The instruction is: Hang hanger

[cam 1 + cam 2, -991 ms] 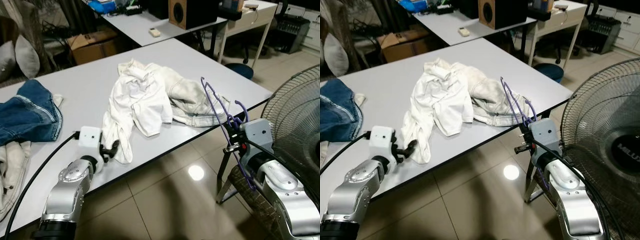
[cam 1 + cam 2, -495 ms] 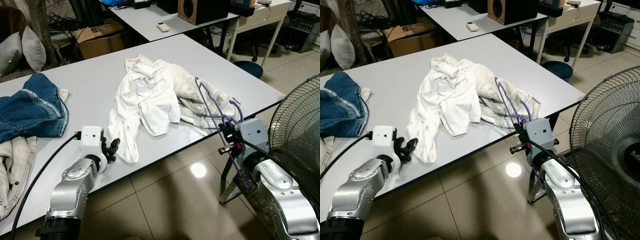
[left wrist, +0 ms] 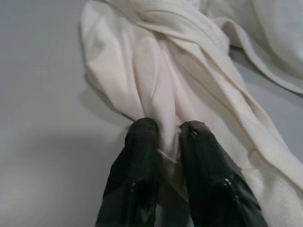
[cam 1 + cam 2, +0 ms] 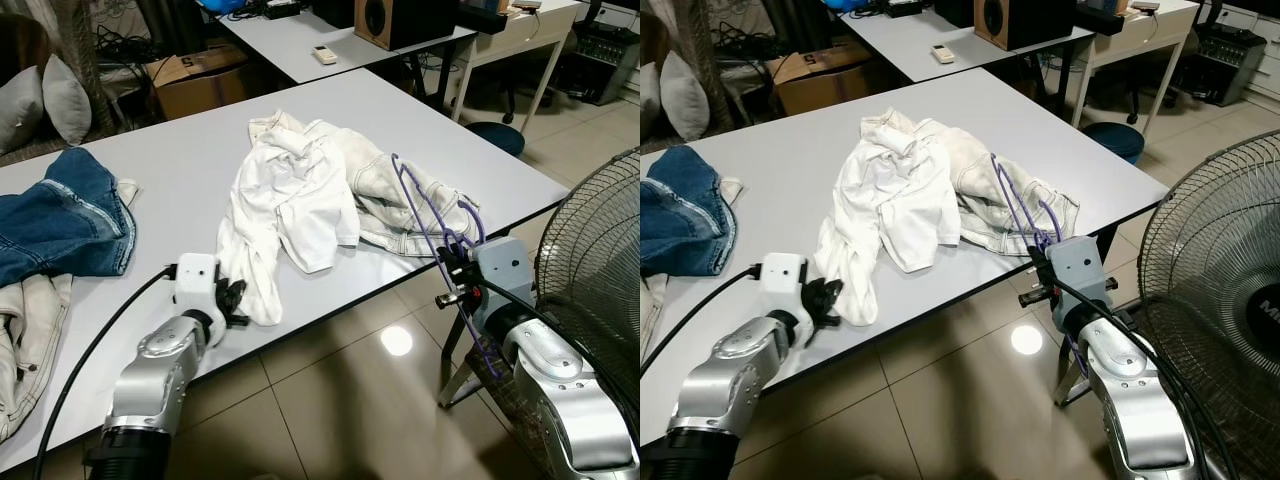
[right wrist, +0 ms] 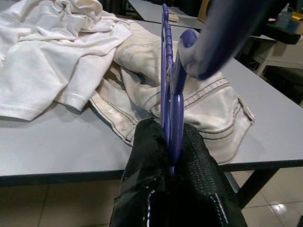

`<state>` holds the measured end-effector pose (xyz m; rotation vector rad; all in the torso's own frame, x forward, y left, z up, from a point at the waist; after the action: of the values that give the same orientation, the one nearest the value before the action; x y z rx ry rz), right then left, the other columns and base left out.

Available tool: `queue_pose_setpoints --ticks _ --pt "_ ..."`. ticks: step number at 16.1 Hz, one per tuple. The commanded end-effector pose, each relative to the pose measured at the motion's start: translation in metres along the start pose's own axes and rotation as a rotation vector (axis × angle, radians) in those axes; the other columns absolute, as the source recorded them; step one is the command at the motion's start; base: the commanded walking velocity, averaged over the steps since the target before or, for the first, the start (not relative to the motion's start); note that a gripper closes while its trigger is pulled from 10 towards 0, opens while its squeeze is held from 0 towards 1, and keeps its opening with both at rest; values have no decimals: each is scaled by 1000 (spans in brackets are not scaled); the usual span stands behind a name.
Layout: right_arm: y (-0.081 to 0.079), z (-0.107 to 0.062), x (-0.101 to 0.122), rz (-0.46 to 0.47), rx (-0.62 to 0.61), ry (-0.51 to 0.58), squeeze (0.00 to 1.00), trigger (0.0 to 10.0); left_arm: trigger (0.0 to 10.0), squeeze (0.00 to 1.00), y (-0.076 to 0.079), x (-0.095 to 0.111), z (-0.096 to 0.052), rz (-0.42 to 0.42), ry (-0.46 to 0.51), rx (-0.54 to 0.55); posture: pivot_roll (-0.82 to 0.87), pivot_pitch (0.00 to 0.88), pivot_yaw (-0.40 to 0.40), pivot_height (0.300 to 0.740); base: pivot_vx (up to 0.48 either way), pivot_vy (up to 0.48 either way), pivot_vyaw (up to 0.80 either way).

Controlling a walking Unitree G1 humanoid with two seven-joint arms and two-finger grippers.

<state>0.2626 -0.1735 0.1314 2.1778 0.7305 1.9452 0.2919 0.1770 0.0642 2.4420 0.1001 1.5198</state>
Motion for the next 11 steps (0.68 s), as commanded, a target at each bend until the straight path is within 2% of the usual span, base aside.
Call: queue_pose_setpoints --ticks 1,7,9,11 --pt "0 1 5 -16 -5 15 0 10000 0 0 -1 -2 1 1 -12 0 -168 0 110 740 0 0 0" --pt "-7 0 5 -18 9 16 0 10000 0 0 1 3 1 -24 20 -16 -166 0 113 740 0 0 0" --pt "-5 0 5 44 -13 10 0 10000 0 0 1 5 1 -25 35 -14 -163 0 114 740 0 0 0" --pt "-6 0 4 42 -4 3 0 10000 0 0 0 10 1 -29 53 -17 -164 0 117 740 0 0 0"
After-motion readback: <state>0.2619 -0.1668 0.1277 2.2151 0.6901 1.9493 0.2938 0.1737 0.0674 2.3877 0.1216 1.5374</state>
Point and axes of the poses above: a point about 5 cm out from each wrist's last joint towards the gripper, its own z axis pointing out of the wrist towards the gripper, its own x axis along the axis of the wrist's last joint, y = z × x, the point moved 1 cm from there along z, pointing out of the wrist towards the gripper, and after that the axes turned 10 degrees about -z, right-handed, at the moved point
